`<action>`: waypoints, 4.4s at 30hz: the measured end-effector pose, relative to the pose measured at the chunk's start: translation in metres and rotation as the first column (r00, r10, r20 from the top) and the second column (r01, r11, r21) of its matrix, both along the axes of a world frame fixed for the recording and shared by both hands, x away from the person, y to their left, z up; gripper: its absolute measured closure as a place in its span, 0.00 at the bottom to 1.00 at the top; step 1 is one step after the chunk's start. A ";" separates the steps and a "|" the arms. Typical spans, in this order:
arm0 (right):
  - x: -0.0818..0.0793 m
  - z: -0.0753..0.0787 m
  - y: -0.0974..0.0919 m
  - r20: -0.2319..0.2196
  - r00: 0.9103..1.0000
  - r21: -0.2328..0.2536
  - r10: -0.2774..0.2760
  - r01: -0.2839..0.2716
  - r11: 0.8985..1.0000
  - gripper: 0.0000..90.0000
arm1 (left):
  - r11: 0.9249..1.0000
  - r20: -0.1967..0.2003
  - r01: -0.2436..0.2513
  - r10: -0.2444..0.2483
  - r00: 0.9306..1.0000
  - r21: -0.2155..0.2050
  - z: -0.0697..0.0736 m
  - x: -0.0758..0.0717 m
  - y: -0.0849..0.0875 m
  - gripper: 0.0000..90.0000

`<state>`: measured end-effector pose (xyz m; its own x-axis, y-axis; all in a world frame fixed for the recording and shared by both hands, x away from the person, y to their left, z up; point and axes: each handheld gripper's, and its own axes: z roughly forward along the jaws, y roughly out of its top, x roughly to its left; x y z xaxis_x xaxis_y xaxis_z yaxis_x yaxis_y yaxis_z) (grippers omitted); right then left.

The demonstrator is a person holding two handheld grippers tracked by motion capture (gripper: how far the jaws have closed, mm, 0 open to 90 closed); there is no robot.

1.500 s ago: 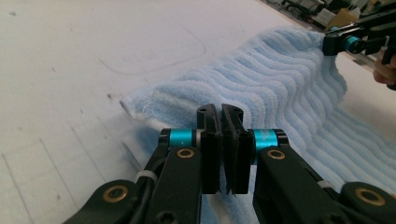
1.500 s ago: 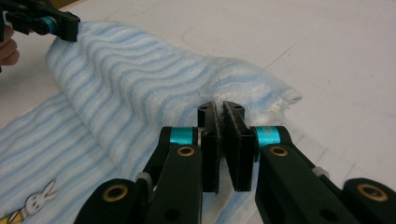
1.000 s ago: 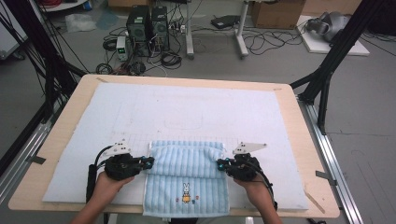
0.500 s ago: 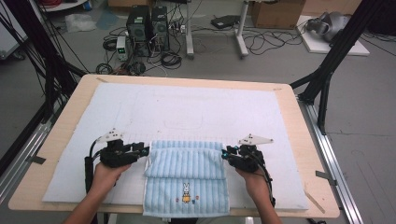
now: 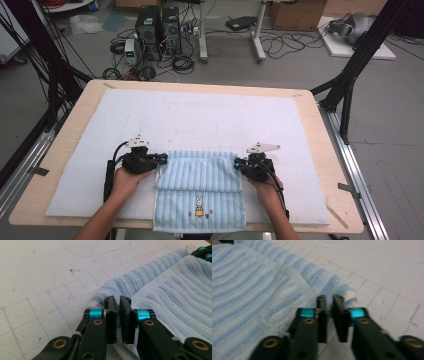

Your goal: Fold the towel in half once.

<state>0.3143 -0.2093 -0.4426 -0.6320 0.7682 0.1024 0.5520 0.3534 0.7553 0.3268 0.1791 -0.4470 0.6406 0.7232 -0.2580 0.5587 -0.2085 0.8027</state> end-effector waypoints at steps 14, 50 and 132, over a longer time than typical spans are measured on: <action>0.017 0.006 -0.005 0.054 0.995 0.065 -0.082 0.078 0.995 0.98 | 0.986 -0.004 -0.102 0.102 0.995 -0.136 0.005 0.017 0.008 0.94; 0.054 0.004 0.004 0.075 0.990 0.020 -0.122 0.120 0.993 0.92 | 0.994 0.036 -0.106 0.106 0.994 -0.008 0.010 0.059 -0.006 0.93; -0.018 0.039 -0.007 0.170 0.985 0.103 -0.006 -0.011 0.995 0.92 | 0.980 0.133 0.056 -0.031 0.991 -0.191 0.031 -0.045 0.020 1.00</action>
